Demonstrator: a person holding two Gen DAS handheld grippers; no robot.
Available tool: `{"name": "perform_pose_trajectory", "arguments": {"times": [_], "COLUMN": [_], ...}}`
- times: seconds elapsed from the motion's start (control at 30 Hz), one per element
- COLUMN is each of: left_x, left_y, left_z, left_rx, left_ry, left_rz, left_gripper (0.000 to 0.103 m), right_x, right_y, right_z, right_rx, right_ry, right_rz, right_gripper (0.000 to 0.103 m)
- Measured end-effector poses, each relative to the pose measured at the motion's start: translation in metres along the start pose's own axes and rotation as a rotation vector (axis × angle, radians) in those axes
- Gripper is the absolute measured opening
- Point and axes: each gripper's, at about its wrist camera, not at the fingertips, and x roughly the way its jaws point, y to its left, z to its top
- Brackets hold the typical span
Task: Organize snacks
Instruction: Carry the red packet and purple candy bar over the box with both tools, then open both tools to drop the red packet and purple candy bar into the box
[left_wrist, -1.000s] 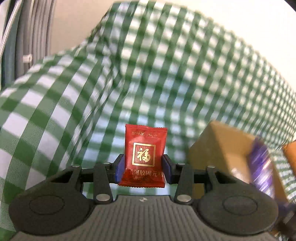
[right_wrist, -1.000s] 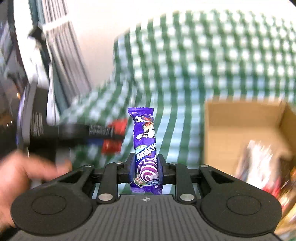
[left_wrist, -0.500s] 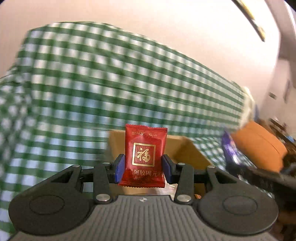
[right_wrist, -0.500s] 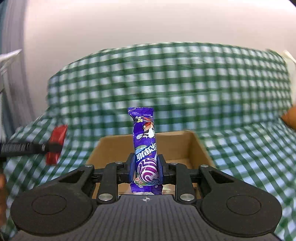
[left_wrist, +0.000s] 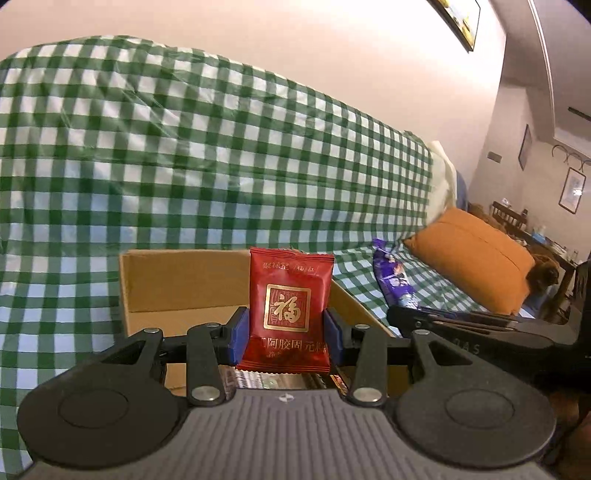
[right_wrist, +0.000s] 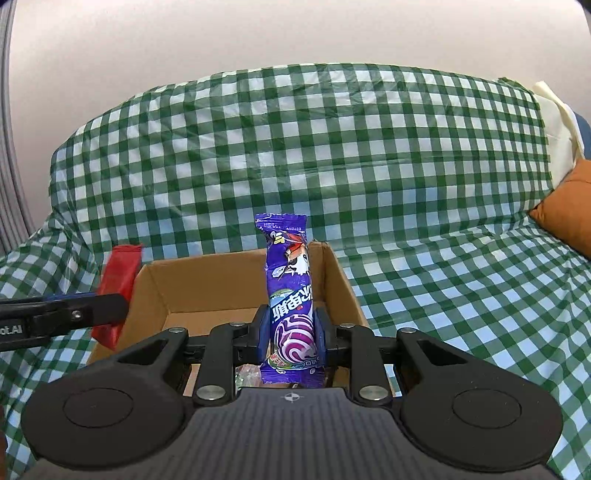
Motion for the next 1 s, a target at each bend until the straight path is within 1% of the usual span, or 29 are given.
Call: {"name": "perform_pose_trajectory", "arguments": {"times": [0.07,0.2,0.33,0.4,0.43,0.47,0.5,0.53,0.57,0.7,0.8,0.87,0.9,0.93,0.97,1.0], "left_x": [0.001,0.002,0.005,0.006,0.007,0.007,0.007,0.006,0.006,0.004,-0.002,-0.012,-0.018,-0.024,-0.032,-0.040], "left_y": [-0.003,-0.006,-0.008,-0.007,-0.006,-0.006,-0.006,-0.006,-0.005,0.001,0.000,-0.005,-0.007,-0.011,-0.015,-0.020], "left_z": [-0.002,-0.004,-0.007,-0.007,-0.007,-0.007,-0.007,-0.007,-0.006,-0.005,-0.004,-0.004,-0.002,0.001,0.006,0.009], "left_rx": [0.007,0.022,0.021,0.014,0.006,0.002,0.003,0.005,0.004,-0.018,-0.006,0.021,0.027,0.030,0.033,0.036], "left_ry": [0.005,0.018,0.045,0.054,0.065,0.067,0.065,0.061,0.057,0.049,0.036,0.010,0.002,0.000,-0.002,-0.005], "left_rz": [-0.011,-0.032,-0.059,-0.075,-0.086,-0.086,-0.078,-0.066,-0.056,-0.043,-0.028,-0.001,0.013,0.022,0.026,0.032], "left_gripper": [0.048,0.048,0.049,0.051,0.054,0.060,0.064,0.071,0.076,0.079,0.081,0.085,0.085,0.085,0.086,0.087], "right_x": [-0.006,-0.003,-0.001,0.000,0.000,0.001,0.001,0.000,0.000,-0.001,-0.004,-0.009,-0.012,-0.016,-0.019,-0.024], "right_y": [0.002,0.001,0.000,-0.002,-0.002,-0.001,0.000,0.000,0.000,-0.002,-0.003,-0.006,-0.008,-0.010,-0.011,-0.012], "right_z": [0.002,0.004,0.004,0.003,0.003,0.004,0.004,0.004,0.004,0.003,0.004,0.006,0.007,0.009,0.010,0.012], "right_rx": [-0.013,-0.024,-0.026,-0.022,-0.024,-0.027,-0.031,-0.034,-0.037,-0.037,-0.032,-0.014,-0.003,0.013,0.024,0.032], "right_ry": [0.002,0.014,0.027,0.036,0.042,0.042,0.038,0.033,0.031,0.037,0.026,0.014,0.009,0.010,0.014,0.019], "right_rz": [-0.003,-0.005,-0.010,-0.012,-0.014,-0.021,-0.030,-0.034,-0.035,-0.038,-0.039,-0.028,-0.022,-0.015,-0.010,-0.003], "right_gripper": [0.026,0.026,0.026,0.028,0.038,0.053,0.060,0.065,0.066,0.066,0.069,0.077,0.080,0.086,0.089,0.090]}}
